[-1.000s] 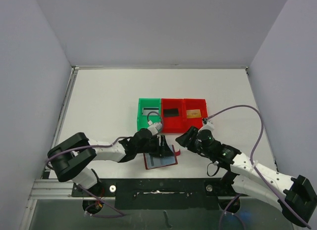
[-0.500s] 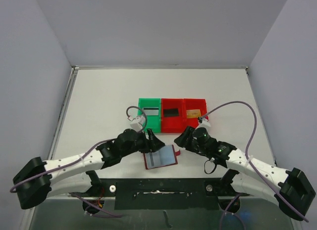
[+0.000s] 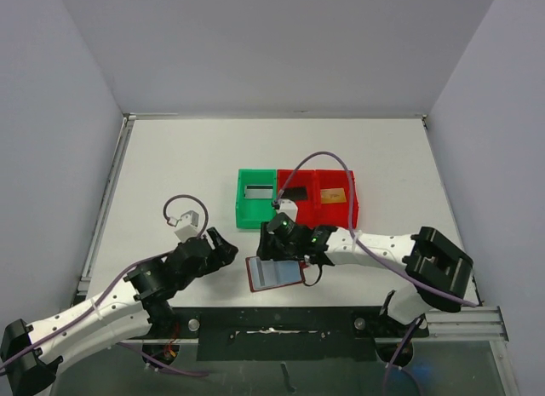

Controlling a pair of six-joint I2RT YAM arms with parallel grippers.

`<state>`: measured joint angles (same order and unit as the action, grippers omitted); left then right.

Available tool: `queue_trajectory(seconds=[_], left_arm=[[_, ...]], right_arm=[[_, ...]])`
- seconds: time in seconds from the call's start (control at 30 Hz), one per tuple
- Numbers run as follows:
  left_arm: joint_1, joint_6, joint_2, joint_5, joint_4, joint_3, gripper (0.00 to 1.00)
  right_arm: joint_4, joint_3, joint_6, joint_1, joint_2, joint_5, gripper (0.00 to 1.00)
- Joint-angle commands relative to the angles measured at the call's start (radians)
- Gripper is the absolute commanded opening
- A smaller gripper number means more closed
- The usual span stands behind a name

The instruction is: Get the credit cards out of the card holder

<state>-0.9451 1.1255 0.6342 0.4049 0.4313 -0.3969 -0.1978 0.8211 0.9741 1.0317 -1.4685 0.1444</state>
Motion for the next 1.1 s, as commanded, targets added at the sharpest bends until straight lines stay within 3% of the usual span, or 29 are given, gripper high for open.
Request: queue_trajectory(seconds=[0.0, 0.3, 0.63, 0.77, 0.93, 1.07], left_arm=[[0.006, 0.029, -0.009, 0.068, 0.09, -0.032, 0.64], [0.009, 0.006, -0.006, 0.051, 0.085, -0.039, 0.65], [0.011, -0.014, 0.025, 0.024, 0.04, -0.047, 0.65], [0.011, -0.027, 0.038, 0.005, 0.023, -0.053, 0.65], [0.011, -0.044, 0.058, -0.036, -0.034, -0.038, 0.65], [0.011, -0.073, 0.1, -0.095, -0.106, -0.033, 0.65]], right_arm=[[-0.042, 0.103, -0.053, 0.035, -0.095, -0.001, 0.46], [-0.257, 0.249, -0.044, 0.089, -0.234, 0.099, 0.47], [-0.297, 0.264, -0.045, 0.088, -0.275, 0.092, 0.53], [-0.279, 0.244, -0.03, 0.085, -0.303, 0.067, 0.48], [-0.212, 0.173, -0.007, 0.055, -0.276, 0.018, 0.29], [-0.078, 0.077, 0.006, 0.015, -0.221, -0.068, 0.22]])
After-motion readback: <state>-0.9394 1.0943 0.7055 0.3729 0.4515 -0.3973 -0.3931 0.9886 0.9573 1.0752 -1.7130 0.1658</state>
